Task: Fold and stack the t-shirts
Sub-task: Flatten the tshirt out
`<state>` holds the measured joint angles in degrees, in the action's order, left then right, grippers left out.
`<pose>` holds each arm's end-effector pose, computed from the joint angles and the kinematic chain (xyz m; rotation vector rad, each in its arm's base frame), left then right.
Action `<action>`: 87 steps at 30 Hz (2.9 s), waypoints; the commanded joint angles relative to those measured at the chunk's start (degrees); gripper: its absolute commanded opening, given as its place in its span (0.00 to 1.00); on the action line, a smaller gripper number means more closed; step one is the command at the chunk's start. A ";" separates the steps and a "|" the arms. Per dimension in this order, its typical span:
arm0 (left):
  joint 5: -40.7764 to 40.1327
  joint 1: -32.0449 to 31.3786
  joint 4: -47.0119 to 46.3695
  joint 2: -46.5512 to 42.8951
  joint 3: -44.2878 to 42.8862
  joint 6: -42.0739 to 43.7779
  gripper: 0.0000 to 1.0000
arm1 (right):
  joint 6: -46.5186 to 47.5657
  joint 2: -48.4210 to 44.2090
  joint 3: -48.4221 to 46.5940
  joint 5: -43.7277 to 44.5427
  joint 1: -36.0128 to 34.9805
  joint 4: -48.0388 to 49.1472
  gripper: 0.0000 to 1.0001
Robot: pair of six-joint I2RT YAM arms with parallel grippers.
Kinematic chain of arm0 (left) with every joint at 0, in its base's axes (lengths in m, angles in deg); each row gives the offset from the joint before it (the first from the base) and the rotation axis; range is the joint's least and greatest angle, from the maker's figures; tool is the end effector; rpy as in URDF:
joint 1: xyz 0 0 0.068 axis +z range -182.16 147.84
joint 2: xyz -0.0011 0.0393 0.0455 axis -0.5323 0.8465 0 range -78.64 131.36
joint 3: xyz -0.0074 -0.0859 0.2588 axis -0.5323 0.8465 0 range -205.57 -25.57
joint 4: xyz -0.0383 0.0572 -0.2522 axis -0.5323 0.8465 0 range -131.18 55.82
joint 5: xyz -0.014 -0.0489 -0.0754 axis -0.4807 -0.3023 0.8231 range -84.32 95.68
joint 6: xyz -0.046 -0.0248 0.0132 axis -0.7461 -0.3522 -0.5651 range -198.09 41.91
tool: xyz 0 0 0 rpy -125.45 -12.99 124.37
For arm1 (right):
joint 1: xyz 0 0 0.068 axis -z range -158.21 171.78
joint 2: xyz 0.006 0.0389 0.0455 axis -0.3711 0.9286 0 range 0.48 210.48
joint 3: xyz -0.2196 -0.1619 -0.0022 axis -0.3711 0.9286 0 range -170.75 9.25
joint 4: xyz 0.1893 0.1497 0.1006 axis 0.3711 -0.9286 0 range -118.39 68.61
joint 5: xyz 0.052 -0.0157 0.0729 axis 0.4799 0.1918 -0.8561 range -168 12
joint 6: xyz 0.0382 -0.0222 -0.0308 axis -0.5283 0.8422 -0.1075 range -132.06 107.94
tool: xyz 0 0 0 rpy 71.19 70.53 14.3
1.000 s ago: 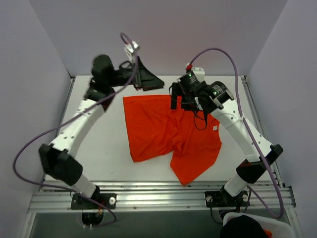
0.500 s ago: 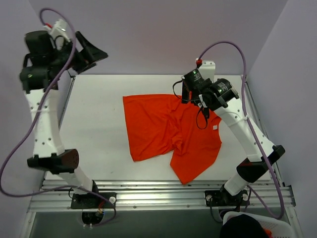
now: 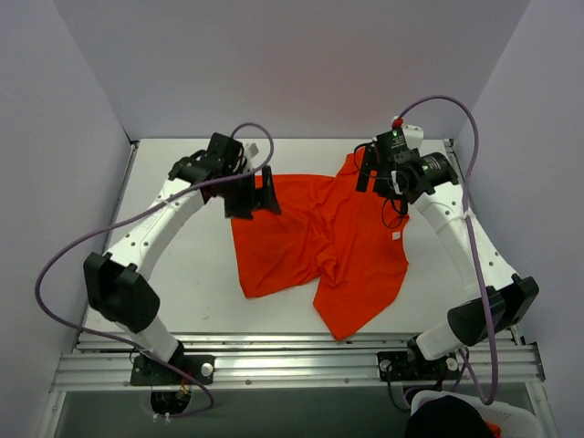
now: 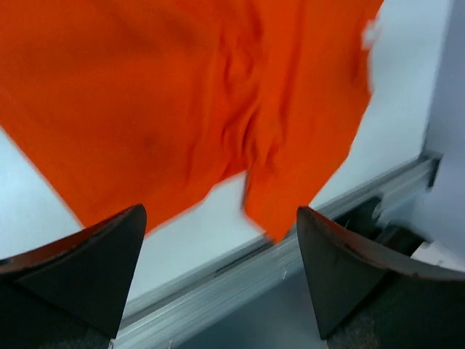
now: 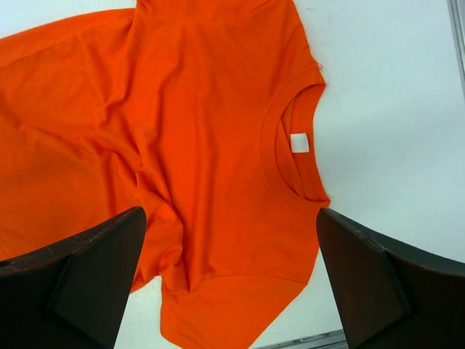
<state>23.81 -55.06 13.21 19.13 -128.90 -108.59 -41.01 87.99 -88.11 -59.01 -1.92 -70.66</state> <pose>0.3316 -0.1522 0.3774 -0.0165 2.5294 -0.7858 0.3003 0.1191 0.4100 0.2757 2.2009 0.1320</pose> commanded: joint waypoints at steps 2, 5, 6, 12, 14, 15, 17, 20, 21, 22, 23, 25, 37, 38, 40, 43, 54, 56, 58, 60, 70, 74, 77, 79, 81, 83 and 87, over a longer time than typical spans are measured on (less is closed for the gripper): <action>7.39 6.94 -3.17 -19.53 20.37 0.28 0.94 | 4.16 -6.29 5.67 -2.73 0.32 2.43 1.00; 4.15 9.82 1.81 -20.68 27.05 -1.06 0.94 | 5.30 -5.68 5.17 -1.58 0.50 0.24 1.00; -6.07 3.80 3.69 -21.83 25.30 -0.01 0.94 | 5.48 -5.68 4.99 -1.23 0.59 -0.20 1.00; -5.48 -1.27 6.01 -28.42 34.04 -3.15 0.94 | 4.34 -6.91 9.37 -1.31 1.03 0.67 1.00; -3.63 -2.50 1.62 -30.45 41.41 -4.82 0.94 | 3.55 -6.56 9.56 -2.19 1.20 0.41 1.00; -3.11 -2.85 0.12 -30.80 43.45 -7.44 0.94 | 3.03 -6.38 9.47 -2.80 1.20 0.32 1.00; -1.52 -3.82 -4.44 -31.24 47.15 -9.83 0.94 | 2.93 -6.21 9.12 -3.16 1.20 0.32 1.00; -1.43 -5.40 -11.11 -30.46 53.13 -13.44 0.94 | 2.76 -5.77 9.03 -2.90 1.20 -0.12 1.00; -1.17 -5.67 -13.41 -30.10 55.84 -15.01 0.94 | 2.85 -5.42 8.94 -2.72 1.20 -0.29 1.00; -0.65 -5.84 -15.35 -28.71 57.09 -15.63 0.94 | 2.85 -5.41 8.77 -2.72 1.29 -0.73 1.00; 0.32 -6.45 -19.80 -27.83 58.23 -16.16 0.94 | 2.76 -5.33 8.68 -2.90 1.20 -0.91 1.00; 0.50 -6.98 -24.13 -24.32 59.56 -16.61 0.95 | 2.67 -5.33 8.51 -3.34 1.20 -1.26 1.00; -6.44 -8.84 -29.60 -11.91 56.13 -15.99 0.83 | 3.37 -4.80 5.87 -2.28 1.64 -3.98 1.00; -6.88 -8.92 -29.61 -11.56 56.39 -15.82 0.78 | 3.37 -4.80 5.78 -2.11 1.64 -4.16 1.00; -7.14 -8.83 -29.96 -10.34 56.83 -15.82 0.49 | 3.55 -4.97 5.60 -1.93 1.82 -4.42 1.00; -7.85 -8.83 -31.18 -8.14 57.27 -15.03 0.23 | 3.64 -4.80 5.25 -1.84 1.99 -4.51 1.00; -8.55 12.04 -24.52 -8.21 54.20 -1.79 0.02 | 3.55 -5.76 4.89 -0.53 2.52 -6.53 1.00; -9.25 15.58 -21.96 -9.62 52.71 -0.44 0.02 | 2.59 -6.64 6.04 -0.52 2.78 -6.53 1.00; -8.02 17.18 -20.75 -9.10 51.74 0.79 0.02 | 1.71 -7.70 7.62 -0.35 3.14 -6.62 1.00; -10.39 17.36 -18.19 -8.05 48.40 0.70 0.02 | 0.31 -8.31 8.67 0.00 3.49 -7.23 1.00; -16.98 25.26 -10.28 -7.08 42.43 4.22 0.03 | -7.69 -8.14 15.44 -0.08 8.67 -9.35 1.00; -12.97 29.30 -9.04 -5.23 38.30 7.81 0.50 | -9.72 -9.46 17.55 0.35 8.94 -8.30 0.99; -12.33 29.22 -7.55 -4.52 35.31 8.44 0.72 | -9.12 -10.94 17.38 2.90 8.94 -6.47 0.99; -11.37 29.22 -7.81 -7.94 35.04 7.83 0.75 | -7.88 -11.04 15.99 2.46 8.94 -6.62 0.98; -5.52 29.31 -10.34 -12.93 36.00 6.16 0.90 | -5.95 -9.03 12.65 -0.60 8.76 -9.25 0.97; -0.66 29.22 -9.05 -14.10 36.36 5.72 0.97 | -6.11 -9.28 12.11 -5.59 7.54 -10.57 0.99; -1.77 24.58 -4.47 -20.15 38.72 5.72 0.94 | -13.46 -15.77 20.59 -13.95 -2.72 -8.65 1.00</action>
<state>19.31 -27.39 5.36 4.40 -91.35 -102.95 -48.99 77.58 -72.64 -65.05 1.56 -76.98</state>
